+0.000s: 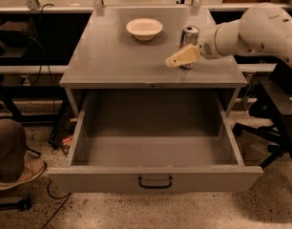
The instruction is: Place redbull can into top drawer
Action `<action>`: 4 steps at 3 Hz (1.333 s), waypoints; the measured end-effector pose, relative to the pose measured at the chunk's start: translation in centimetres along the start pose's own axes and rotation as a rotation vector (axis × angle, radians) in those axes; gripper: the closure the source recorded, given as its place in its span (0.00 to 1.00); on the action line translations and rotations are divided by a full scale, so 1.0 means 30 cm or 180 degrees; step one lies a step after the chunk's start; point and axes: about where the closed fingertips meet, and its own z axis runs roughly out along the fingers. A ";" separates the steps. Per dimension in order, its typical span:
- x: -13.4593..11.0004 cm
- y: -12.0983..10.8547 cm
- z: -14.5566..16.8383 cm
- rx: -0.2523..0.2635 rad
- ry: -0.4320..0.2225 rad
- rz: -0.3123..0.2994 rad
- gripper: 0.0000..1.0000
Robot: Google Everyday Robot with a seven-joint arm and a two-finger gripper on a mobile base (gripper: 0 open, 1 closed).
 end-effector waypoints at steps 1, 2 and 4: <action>-0.025 -0.017 0.039 0.0008 -0.0152 0.0046 0.18; -0.042 -0.026 0.061 -0.0010 -0.0237 0.0056 0.42; -0.056 -0.021 0.005 -0.0214 -0.0398 0.0052 0.87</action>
Offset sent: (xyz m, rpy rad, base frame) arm 0.0301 0.0074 0.0065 0.0835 -0.0667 0.0115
